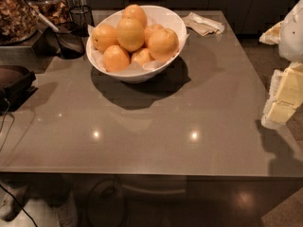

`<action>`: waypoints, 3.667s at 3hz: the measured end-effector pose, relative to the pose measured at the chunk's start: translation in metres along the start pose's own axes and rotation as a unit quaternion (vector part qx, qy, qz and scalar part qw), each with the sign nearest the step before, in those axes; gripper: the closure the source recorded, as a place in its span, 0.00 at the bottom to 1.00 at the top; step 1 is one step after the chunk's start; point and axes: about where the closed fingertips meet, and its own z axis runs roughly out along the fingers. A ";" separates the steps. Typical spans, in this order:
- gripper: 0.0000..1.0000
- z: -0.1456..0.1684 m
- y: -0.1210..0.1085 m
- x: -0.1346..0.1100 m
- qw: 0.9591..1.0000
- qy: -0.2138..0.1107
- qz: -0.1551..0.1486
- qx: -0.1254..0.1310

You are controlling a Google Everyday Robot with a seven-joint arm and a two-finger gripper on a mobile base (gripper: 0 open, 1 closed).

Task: Pick orange from white bowl

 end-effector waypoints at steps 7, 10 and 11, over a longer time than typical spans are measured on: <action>0.00 0.017 -0.063 -0.146 0.990 -0.140 0.028 0.017; 0.00 0.041 -0.093 -0.174 0.983 -0.176 0.040 0.019; 0.00 0.053 -0.104 -0.204 0.982 -0.181 0.043 0.024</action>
Offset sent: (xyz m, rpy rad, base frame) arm 0.0263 0.0506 0.0056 0.1317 -0.0035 -0.0998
